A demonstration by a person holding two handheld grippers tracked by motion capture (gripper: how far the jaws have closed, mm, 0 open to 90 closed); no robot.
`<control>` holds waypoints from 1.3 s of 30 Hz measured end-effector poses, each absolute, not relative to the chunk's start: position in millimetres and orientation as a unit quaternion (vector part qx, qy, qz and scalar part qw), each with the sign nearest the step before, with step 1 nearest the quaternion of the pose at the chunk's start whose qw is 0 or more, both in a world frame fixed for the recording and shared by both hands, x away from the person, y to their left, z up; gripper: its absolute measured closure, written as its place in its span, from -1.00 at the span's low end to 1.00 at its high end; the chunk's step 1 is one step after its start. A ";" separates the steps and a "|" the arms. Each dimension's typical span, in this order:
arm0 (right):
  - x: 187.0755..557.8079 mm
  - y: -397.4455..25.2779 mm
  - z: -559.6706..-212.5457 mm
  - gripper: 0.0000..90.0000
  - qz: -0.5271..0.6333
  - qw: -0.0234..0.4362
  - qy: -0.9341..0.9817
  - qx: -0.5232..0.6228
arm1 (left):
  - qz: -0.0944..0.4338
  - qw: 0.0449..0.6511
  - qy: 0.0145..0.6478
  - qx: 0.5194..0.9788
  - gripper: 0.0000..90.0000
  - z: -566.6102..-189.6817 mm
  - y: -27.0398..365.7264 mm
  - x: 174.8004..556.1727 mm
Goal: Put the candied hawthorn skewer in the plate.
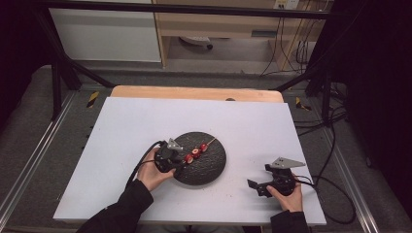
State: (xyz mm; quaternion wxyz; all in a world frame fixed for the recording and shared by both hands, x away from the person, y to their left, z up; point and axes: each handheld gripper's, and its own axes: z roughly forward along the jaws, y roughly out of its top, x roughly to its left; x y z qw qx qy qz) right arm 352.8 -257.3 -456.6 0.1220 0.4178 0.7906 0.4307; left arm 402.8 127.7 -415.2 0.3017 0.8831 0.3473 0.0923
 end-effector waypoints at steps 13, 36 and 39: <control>352.6 -258.5 -455.3 -0.99 0.433 0.121 0.789 0.419 | 0.104 0.350 0.323 0.873 -0.29 -395.5 162.0 388.7; 352.0 -257.6 -455.6 -0.99 0.433 0.113 0.790 0.420 | 0.140 0.375 0.345 0.849 -0.87 -429.2 235.9 364.0; 352.3 -257.5 -456.4 -0.99 0.432 0.114 0.792 0.417 | 0.138 0.379 0.349 0.846 -0.86 -436.6 244.1 358.7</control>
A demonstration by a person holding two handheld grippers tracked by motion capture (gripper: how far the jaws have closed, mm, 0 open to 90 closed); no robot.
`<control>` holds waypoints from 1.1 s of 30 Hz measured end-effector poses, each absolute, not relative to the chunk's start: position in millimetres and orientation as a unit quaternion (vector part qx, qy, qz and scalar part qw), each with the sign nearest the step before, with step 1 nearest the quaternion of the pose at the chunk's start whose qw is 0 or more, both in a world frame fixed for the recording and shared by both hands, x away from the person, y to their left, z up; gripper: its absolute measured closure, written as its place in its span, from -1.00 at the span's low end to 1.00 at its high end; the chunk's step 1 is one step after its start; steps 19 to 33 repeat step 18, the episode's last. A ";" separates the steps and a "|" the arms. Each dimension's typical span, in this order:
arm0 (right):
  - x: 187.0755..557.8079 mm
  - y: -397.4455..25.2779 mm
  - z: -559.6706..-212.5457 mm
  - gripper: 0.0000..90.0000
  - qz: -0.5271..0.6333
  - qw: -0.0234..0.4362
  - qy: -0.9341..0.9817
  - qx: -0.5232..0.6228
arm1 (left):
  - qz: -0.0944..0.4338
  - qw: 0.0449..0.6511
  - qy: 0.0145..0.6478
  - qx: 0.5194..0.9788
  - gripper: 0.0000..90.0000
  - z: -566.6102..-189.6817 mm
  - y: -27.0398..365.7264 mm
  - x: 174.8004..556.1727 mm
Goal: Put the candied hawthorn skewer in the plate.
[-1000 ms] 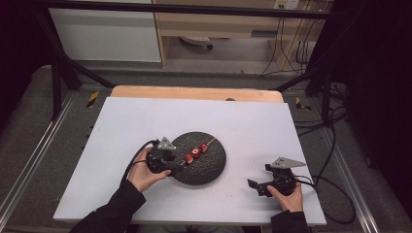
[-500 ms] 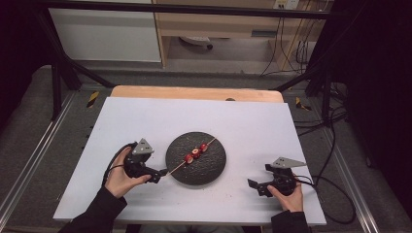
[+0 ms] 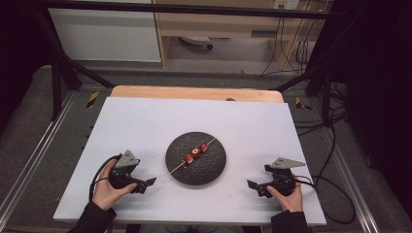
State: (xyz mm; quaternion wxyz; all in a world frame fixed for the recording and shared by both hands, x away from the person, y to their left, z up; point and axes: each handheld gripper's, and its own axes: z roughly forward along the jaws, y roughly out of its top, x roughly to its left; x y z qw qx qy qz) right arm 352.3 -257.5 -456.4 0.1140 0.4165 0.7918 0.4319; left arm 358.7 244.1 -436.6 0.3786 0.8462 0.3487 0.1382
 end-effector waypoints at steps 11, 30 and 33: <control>352.0 -256.2 -458.0 -0.99 0.425 0.111 0.797 0.413 | 0.144 0.383 0.361 0.838 -0.85 -454.0 264.7 349.2; 352.0 -257.6 -457.4 -0.99 0.420 0.116 0.801 0.411 | 0.146 0.391 0.365 0.832 -0.85 -452.2 269.4 349.0; 352.0 -257.6 -457.4 -0.99 0.420 0.116 0.801 0.411 | 0.146 0.391 0.365 0.832 -0.85 -452.2 269.4 349.0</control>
